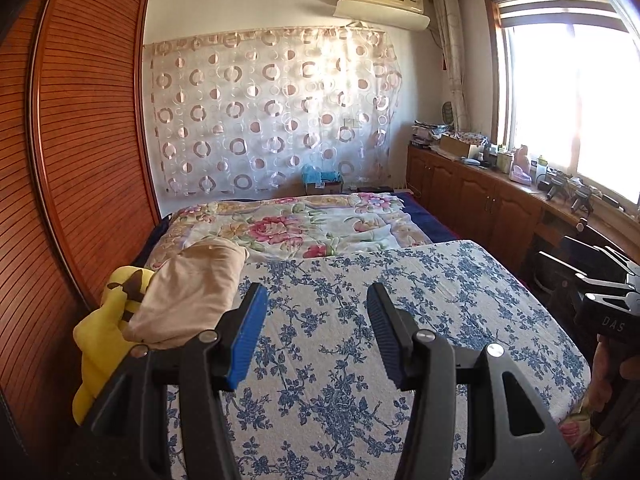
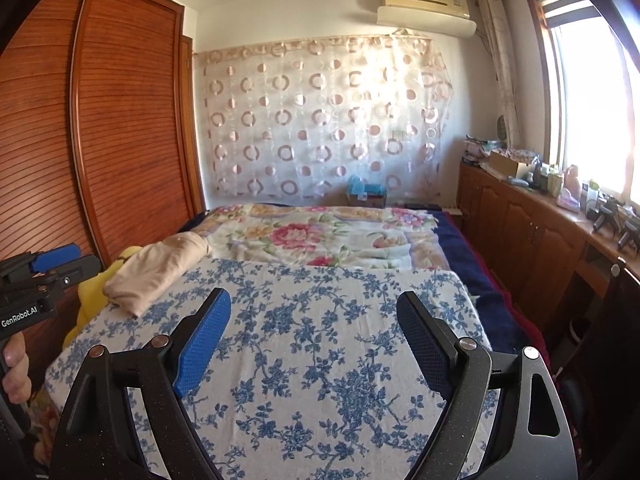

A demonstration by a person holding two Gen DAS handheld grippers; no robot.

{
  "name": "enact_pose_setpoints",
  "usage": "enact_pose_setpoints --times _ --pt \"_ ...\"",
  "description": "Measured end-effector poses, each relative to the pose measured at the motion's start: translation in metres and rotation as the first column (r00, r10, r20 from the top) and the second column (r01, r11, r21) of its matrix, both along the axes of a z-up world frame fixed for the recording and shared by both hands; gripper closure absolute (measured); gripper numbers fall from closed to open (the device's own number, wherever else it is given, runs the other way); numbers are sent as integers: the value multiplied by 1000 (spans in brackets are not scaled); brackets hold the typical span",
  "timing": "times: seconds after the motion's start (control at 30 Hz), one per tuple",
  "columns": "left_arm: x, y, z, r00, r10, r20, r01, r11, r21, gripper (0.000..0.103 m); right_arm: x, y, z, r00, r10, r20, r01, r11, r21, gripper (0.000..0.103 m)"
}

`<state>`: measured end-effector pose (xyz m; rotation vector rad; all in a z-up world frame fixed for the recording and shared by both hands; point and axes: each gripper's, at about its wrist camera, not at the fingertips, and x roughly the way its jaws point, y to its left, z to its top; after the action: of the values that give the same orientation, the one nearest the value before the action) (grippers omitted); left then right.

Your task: Fold small clothes

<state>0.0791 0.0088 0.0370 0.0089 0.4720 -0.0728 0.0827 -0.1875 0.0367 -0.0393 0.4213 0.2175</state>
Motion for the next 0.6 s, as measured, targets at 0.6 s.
enact_pose_setpoints --times 0.6 --pt "-1 0 0 1000 -1 -1 1 1000 -1 52 -5 -3 -3 1000 -11 9 11 1000 3 16"
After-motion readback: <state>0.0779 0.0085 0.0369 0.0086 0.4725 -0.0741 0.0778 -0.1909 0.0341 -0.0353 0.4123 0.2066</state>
